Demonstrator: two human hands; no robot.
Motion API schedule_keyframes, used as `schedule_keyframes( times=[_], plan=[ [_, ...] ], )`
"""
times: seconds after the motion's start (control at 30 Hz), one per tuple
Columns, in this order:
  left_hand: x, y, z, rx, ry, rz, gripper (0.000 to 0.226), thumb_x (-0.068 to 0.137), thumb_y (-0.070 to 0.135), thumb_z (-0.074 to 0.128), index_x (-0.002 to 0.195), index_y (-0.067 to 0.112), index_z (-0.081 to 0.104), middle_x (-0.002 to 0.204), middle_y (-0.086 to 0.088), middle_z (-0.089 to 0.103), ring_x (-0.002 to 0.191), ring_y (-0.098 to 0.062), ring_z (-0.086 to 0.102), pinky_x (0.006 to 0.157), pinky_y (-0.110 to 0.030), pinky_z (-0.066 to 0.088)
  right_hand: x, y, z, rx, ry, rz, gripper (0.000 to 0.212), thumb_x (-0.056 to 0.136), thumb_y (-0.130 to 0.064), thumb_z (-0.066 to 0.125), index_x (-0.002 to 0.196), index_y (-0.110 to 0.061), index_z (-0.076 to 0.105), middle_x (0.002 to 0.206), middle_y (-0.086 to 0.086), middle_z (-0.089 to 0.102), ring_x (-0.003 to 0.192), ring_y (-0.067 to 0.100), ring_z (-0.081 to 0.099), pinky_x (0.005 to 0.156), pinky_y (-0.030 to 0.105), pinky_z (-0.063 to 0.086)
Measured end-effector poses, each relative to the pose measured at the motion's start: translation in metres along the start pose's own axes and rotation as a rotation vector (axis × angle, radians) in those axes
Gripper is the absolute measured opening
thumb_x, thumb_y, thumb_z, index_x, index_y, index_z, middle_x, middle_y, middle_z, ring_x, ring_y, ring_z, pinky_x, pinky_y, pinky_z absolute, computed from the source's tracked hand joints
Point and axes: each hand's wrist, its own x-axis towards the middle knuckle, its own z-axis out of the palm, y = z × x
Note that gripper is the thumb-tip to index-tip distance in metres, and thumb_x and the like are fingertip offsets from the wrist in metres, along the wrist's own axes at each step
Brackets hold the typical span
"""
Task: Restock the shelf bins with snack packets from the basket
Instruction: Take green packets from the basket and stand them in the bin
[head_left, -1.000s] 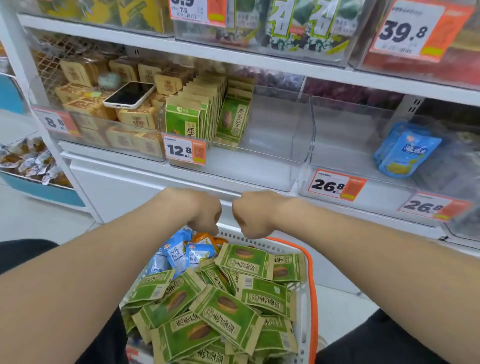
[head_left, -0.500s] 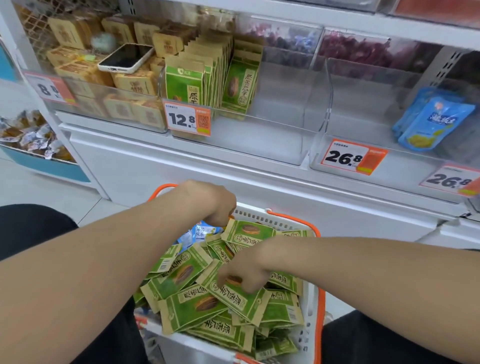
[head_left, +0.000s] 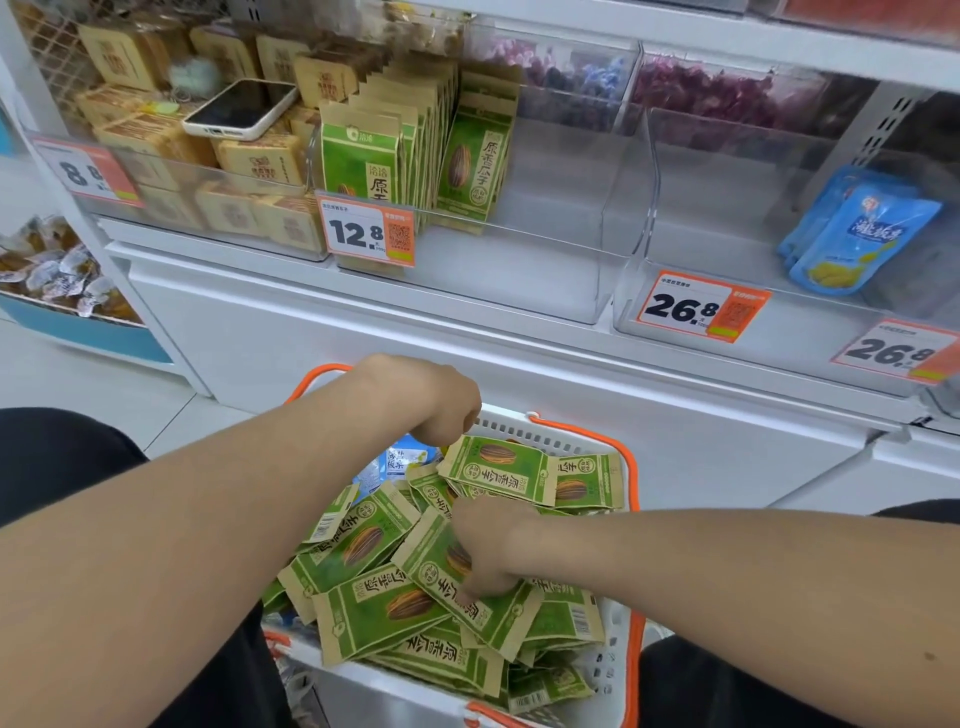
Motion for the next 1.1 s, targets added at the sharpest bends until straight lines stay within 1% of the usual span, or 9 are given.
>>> schedule_keyframes(
  times=[0.13,0.23,0.3,0.37,0.5,0.6,0.73,0.93,1.1],
  plan=[
    [-0.011,0.002,-0.009,-0.037,0.016,0.011,0.054,0.102,-0.002,0.041,0.149,0.023,0.051,0.148,-0.003,0.050,0.081,-0.017,0.053,0.056,-0.025,0.036,0.007,0.006,-0.019,0.078,0.056,0.000,0.049,0.094,-0.038,0.074,0.127,-0.008,0.054,0.109,0.005,0.062,0.095,0.025,0.062,0.065,0.031,0.049],
    [-0.012,-0.002,-0.007,-0.031,0.024,-0.001,0.053,0.098,-0.004,0.046,0.147,0.015,0.052,0.143,-0.006,0.057,0.107,-0.026,0.059,0.076,-0.034,0.052,0.009,0.019,-0.046,0.160,0.209,-0.010,0.065,0.089,-0.051,0.075,0.130,-0.008,0.049,0.115,0.007,0.061,0.100,0.028,0.060,0.076,0.036,0.052],
    [-0.013,-0.006,-0.008,-0.034,0.021,-0.021,0.039,0.097,-0.001,0.053,0.134,0.012,0.055,0.119,-0.006,0.063,0.101,-0.027,0.061,0.080,-0.038,0.055,0.011,0.029,-0.065,0.269,0.320,-0.021,0.083,0.078,-0.062,0.081,0.134,-0.007,0.051,0.121,0.008,0.063,0.107,0.028,0.063,0.088,0.038,0.054],
    [-0.016,-0.011,-0.011,-0.072,0.037,-0.044,0.036,0.097,0.010,0.063,0.130,0.016,0.049,0.104,0.000,0.057,0.097,-0.025,0.059,0.075,-0.034,0.049,0.008,0.038,-0.087,0.374,0.409,-0.016,0.074,0.070,-0.068,0.084,0.113,-0.010,0.068,0.102,0.003,0.069,0.095,0.024,0.066,0.077,0.034,0.053],
    [-0.013,-0.031,-0.016,-0.122,0.165,-0.028,0.063,0.084,0.040,0.084,0.136,0.031,0.051,0.127,0.004,0.065,0.116,-0.025,0.061,0.092,-0.037,0.048,-0.008,0.057,-0.126,0.413,0.549,-0.016,0.067,0.067,-0.070,0.084,0.070,-0.004,0.070,0.057,0.002,0.056,0.059,0.021,0.054,0.055,0.033,0.040],
    [-0.015,-0.044,-0.027,-0.178,0.324,-0.029,0.039,0.079,0.045,0.086,0.107,0.035,0.060,0.099,0.008,0.065,0.109,-0.025,0.062,0.086,-0.040,0.047,-0.014,0.072,-0.140,0.471,0.665,-0.085,0.044,0.078,-0.060,0.082,0.082,-0.016,0.080,0.067,0.000,0.069,0.071,0.019,0.063,0.066,0.035,0.053],
    [-0.020,-0.054,-0.039,-0.291,0.504,-0.007,0.037,0.075,0.049,0.089,0.077,0.032,0.057,0.077,0.010,0.055,0.085,-0.022,0.057,0.071,-0.036,0.045,-0.028,0.083,-0.153,0.432,0.798,-0.215,0.016,0.093,-0.043,0.073,0.097,-0.031,0.083,0.080,-0.004,0.076,0.081,0.017,0.067,0.078,0.038,0.055],
    [-0.037,-0.061,-0.057,-0.528,0.652,0.176,0.019,0.088,0.044,0.081,0.083,0.029,0.070,0.075,0.003,0.066,0.075,-0.017,0.060,0.062,-0.035,0.042,-0.053,0.081,-0.182,0.551,1.089,-0.117,0.028,0.068,-0.058,0.089,0.074,-0.033,0.079,0.067,-0.015,0.071,0.081,0.010,0.068,0.079,0.036,0.058],
    [-0.041,-0.057,-0.069,-0.984,0.876,0.206,0.011,0.099,0.032,0.071,0.104,0.024,0.076,0.093,0.003,0.078,0.092,-0.015,0.073,0.086,-0.042,0.058,-0.073,0.073,-0.202,0.926,1.503,-0.039,0.053,0.068,-0.064,0.085,0.105,-0.037,0.059,0.085,-0.012,0.068,0.093,0.015,0.066,0.080,0.036,0.053]
  ],
)
